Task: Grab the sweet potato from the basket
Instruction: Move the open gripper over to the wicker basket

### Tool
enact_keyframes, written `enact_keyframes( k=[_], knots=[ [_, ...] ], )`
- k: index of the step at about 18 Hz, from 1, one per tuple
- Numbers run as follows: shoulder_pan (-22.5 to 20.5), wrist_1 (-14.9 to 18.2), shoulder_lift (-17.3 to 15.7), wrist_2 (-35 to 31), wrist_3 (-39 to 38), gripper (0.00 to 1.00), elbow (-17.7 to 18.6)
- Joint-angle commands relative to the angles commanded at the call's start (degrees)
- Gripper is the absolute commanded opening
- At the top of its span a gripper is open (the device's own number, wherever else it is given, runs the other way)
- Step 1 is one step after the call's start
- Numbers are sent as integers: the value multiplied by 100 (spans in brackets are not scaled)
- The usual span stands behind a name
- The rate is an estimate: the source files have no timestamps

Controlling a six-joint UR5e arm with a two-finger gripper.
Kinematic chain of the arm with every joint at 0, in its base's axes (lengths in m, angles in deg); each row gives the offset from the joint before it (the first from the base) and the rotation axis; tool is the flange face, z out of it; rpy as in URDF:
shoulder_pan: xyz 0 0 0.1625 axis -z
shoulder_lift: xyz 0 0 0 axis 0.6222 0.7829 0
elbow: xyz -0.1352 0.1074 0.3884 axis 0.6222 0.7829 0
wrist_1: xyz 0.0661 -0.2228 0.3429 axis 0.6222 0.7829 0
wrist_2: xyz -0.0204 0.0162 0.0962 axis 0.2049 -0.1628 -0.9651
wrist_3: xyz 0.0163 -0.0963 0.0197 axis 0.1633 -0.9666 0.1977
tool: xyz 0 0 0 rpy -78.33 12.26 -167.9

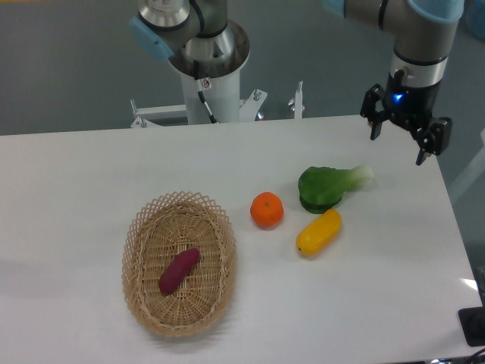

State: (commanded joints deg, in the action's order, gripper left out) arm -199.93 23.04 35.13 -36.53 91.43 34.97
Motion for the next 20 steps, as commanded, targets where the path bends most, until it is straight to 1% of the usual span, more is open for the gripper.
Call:
enact_keyframes(
  k=[4, 6, 7, 8, 9, 10, 12, 14, 17, 20],
  knots=[
    [35, 0, -17, 9, 0, 100, 0],
    [79, 44, -122, -18, 0, 100, 9],
    [166, 53, -149, -26, -9, 100, 26],
    [254, 44, -149, 0, -9, 100, 105],
    [351, -8, -167, 26, -52, 100, 271],
    [413, -26, -202, 105, -279, 100, 368],
    [518, -53, -290, 473, -1077, 100, 509],
    [693, -62, -351, 658, -1825, 100, 597],
    [1273, -123, -325, 659, -2958, 100, 659],
    [1730, -219, -273, 650, -3820, 100, 826]
  ],
)
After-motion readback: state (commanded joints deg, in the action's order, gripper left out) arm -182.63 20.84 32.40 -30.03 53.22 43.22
